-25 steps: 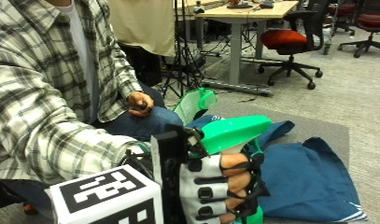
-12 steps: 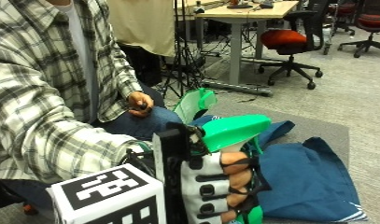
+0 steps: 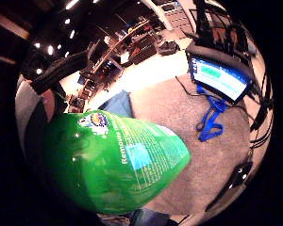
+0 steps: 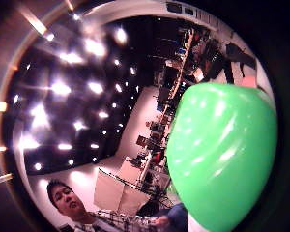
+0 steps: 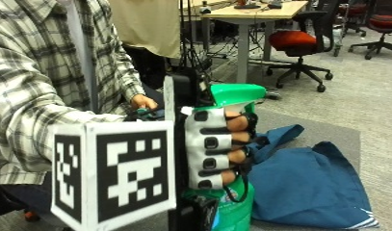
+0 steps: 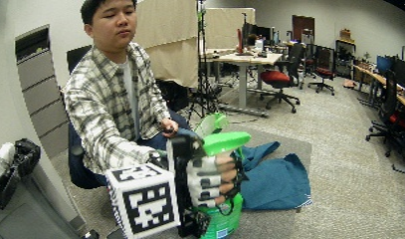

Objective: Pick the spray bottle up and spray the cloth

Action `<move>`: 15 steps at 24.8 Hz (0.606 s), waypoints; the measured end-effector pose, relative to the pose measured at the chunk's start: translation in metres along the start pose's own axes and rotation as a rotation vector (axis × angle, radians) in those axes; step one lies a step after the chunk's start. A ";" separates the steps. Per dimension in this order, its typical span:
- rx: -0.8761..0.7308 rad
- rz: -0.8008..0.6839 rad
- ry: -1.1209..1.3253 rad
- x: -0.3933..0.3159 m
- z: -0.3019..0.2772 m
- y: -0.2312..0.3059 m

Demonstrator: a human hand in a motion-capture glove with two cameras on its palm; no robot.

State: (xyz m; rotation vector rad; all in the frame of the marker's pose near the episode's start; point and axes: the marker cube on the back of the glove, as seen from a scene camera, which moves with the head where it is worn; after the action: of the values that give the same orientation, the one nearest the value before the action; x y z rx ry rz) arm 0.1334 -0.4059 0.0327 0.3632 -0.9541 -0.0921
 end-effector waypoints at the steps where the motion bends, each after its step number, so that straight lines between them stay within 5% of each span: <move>1: -0.020 -0.013 0.019 -0.009 0.001 0.002; 15: -0.227 -0.115 0.217 -0.080 0.033 0.018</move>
State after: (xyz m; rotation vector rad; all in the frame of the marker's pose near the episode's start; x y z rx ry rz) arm 0.0590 -0.3792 -0.0060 0.2130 -0.6993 -0.2586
